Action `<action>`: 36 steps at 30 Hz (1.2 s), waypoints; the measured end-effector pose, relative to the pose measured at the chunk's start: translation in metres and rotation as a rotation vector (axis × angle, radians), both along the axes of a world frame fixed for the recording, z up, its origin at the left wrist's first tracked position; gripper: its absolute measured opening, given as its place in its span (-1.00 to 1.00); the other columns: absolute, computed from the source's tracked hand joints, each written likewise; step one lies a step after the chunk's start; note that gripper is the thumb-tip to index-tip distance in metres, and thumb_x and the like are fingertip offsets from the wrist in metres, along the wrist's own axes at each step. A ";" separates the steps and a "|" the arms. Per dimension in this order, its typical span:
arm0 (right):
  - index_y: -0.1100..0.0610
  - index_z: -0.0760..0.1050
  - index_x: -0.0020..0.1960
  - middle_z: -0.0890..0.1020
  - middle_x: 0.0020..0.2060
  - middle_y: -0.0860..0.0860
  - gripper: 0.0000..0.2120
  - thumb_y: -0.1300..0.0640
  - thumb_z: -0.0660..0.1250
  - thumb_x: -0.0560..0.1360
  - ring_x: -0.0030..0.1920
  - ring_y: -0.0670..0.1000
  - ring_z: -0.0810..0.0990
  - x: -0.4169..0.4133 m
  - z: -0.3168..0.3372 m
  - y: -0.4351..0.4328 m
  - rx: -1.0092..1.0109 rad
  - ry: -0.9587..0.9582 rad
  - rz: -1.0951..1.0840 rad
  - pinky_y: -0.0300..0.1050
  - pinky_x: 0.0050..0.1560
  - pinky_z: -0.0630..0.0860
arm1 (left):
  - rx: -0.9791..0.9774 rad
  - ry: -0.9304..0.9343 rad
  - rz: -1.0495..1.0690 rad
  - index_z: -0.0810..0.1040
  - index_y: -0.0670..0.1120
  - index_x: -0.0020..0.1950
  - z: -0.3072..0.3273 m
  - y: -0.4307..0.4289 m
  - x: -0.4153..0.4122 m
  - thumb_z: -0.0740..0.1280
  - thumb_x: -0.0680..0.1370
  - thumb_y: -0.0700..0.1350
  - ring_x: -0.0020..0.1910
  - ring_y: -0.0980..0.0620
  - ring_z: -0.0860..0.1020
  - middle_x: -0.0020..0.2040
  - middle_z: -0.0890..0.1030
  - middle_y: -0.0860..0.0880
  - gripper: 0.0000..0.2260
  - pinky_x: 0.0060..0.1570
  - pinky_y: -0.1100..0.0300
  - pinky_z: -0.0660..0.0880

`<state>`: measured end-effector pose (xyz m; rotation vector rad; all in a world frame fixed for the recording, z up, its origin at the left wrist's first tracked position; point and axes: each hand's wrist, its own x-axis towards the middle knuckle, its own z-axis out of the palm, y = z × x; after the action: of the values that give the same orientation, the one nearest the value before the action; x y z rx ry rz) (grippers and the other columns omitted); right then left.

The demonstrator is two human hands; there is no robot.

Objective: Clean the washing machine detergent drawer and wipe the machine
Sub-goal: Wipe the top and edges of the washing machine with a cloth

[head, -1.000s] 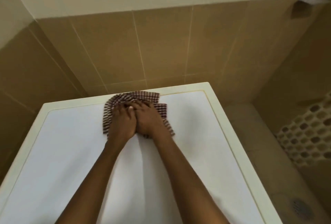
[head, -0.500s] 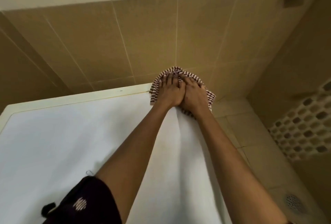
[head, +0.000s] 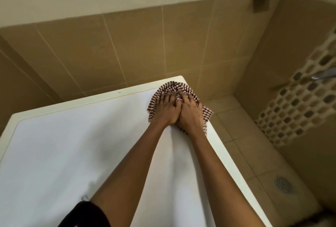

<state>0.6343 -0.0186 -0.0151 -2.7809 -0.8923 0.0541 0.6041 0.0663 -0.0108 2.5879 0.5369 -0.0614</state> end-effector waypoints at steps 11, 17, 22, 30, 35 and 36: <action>-0.08 0.24 0.44 0.07 0.52 -0.09 -0.45 -0.04 0.26 0.48 0.50 0.04 0.05 -0.137 0.009 -0.038 0.001 0.036 0.010 0.13 0.48 -0.01 | 0.113 0.012 -0.066 0.00 -0.13 0.54 0.004 -0.036 -0.141 -0.23 0.57 0.01 0.54 -0.04 -0.07 0.56 0.00 -0.10 -0.45 0.49 0.06 -0.19; -0.01 0.48 0.29 0.39 0.40 -0.02 -0.52 -0.07 0.10 0.42 0.38 0.15 0.37 -0.218 0.015 -0.014 0.069 0.086 0.134 0.25 0.34 0.22 | 0.099 0.062 0.042 -0.07 -0.15 0.54 0.016 -0.015 -0.227 -0.28 0.46 0.04 0.54 -0.02 -0.09 0.56 -0.04 -0.10 -0.35 0.50 0.09 -0.18; 0.02 0.22 0.47 0.12 0.51 -0.06 -0.43 -0.09 0.00 0.50 0.51 0.06 0.05 -0.235 0.012 -0.034 0.055 0.113 0.329 0.14 0.47 -0.11 | 0.070 0.114 0.157 -0.10 -0.17 0.54 0.006 -0.031 -0.258 -0.09 0.66 -0.06 0.54 -0.08 -0.14 0.56 -0.09 -0.14 -0.53 0.50 0.02 -0.19; -0.06 0.25 0.46 0.10 0.52 -0.09 -0.35 -0.14 0.31 0.41 0.50 -0.01 0.08 -0.178 0.010 -0.143 -0.090 0.033 0.317 0.14 0.47 -0.03 | 0.167 0.144 -0.007 -0.10 -0.27 0.51 0.014 -0.142 -0.207 -0.07 0.64 -0.10 0.48 -0.35 -0.18 0.49 -0.17 -0.38 -0.51 0.45 -0.20 -0.20; -0.10 0.24 0.44 0.00 0.53 -0.14 -0.46 -0.05 0.23 0.48 0.52 0.00 0.00 -0.160 0.011 -0.177 -0.075 0.062 -0.047 0.10 0.49 0.03 | -0.011 0.148 -0.111 -0.13 -0.10 0.55 0.019 -0.171 -0.156 -0.13 0.66 -0.04 0.52 -0.08 -0.23 0.55 -0.18 -0.09 -0.53 0.46 0.02 -0.29; -0.09 0.23 0.44 -0.02 0.53 -0.12 -0.47 -0.07 0.23 0.50 0.52 0.03 -0.02 -0.165 0.011 -0.173 -0.100 0.073 -0.063 0.14 0.49 0.02 | 0.015 0.154 -0.144 -0.11 -0.09 0.55 0.017 -0.168 -0.158 -0.13 0.66 -0.04 0.52 -0.05 -0.24 0.56 -0.17 -0.07 -0.54 0.47 0.03 -0.29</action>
<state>0.4693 -0.1914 -0.0040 -2.8765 -0.8049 0.1937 0.4460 -0.1017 0.0061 2.6467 0.4056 -0.3088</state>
